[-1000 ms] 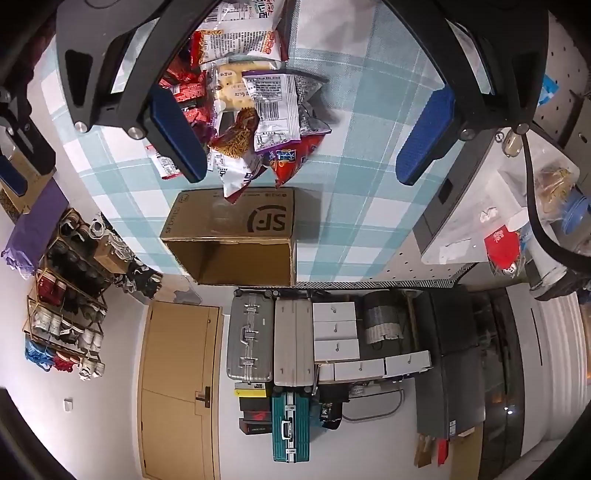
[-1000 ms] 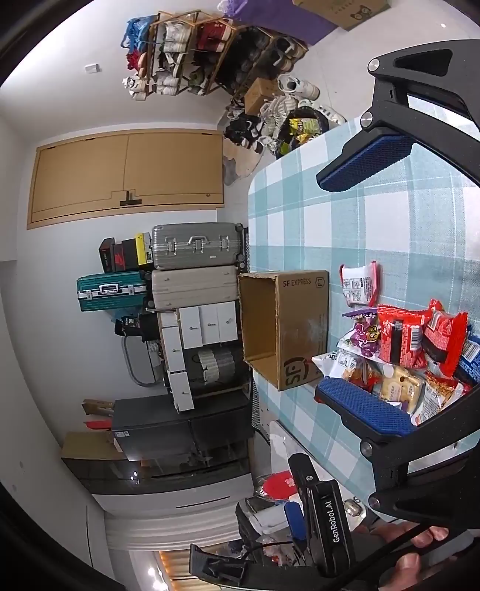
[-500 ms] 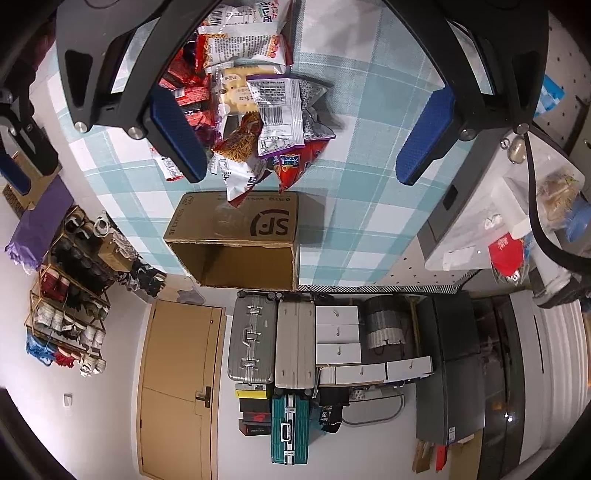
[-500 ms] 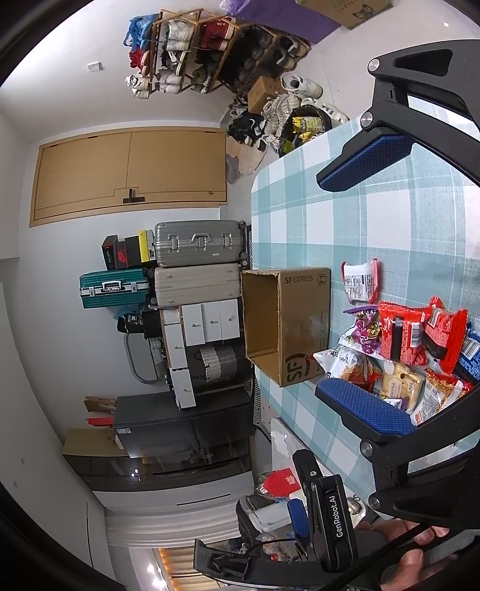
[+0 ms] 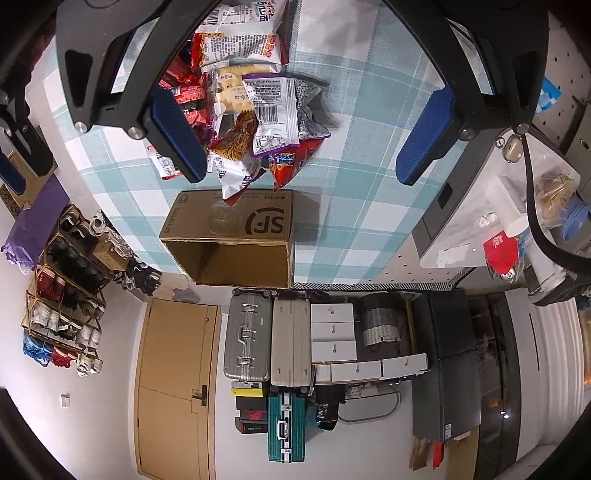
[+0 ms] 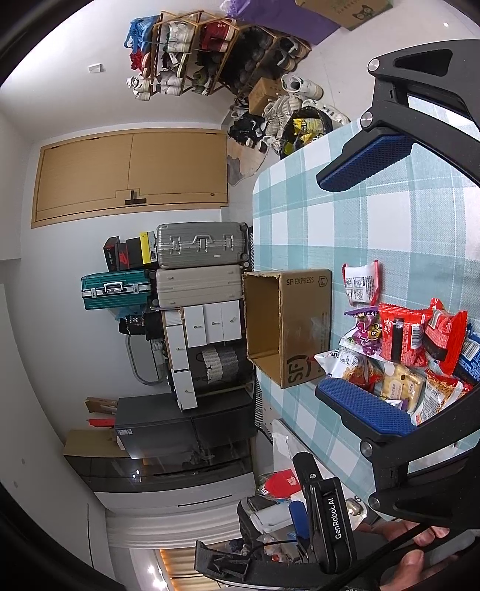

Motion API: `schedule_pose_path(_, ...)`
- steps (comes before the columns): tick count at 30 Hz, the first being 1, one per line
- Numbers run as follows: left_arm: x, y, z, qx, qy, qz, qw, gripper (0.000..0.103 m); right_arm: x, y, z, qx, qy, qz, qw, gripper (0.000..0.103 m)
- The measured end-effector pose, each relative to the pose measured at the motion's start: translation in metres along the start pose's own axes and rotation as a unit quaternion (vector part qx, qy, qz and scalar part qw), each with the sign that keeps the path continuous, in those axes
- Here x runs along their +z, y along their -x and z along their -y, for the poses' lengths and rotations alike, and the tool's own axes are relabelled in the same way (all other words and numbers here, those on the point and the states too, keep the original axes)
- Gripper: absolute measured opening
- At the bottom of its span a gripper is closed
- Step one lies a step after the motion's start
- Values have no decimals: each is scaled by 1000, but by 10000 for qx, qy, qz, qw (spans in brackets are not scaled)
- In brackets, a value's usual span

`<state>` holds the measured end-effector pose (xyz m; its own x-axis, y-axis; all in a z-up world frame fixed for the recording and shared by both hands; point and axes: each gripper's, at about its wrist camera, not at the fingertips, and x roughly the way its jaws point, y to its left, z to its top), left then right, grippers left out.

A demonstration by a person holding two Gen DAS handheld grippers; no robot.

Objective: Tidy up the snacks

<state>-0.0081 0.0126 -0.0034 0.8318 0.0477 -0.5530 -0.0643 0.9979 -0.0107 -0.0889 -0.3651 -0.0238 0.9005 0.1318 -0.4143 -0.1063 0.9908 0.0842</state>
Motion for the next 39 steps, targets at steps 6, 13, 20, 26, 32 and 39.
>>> schedule_pose_path(6,-1,-1,-1,2,-4,-24,10000,102,0,0,0,-1,3,1,10000,103)
schedule_pose_path(13,-2,-2,-1,-7,0,-53,10000,102,0,0,0,5,8,6,10000,103)
schedule_pose_path(20,-4,-4,-1,-66,12,-83,9999,102,-1,0,0,7,8,5,10000,103)
schedule_pose_path(26,-3,-4,-1,-45,39,-89,9999,102,-1,0,0,28,-3,-8,10000,103)
schedule_pose_path(32,-2,-5,-1,-73,16,-111,9999,102,-1,0,-1,65,-22,-35,10000,103)
schedule_pose_path(39,-8,-10,0,-203,-14,-238,9995,102,0,-1,0,67,-39,-54,10000,103)
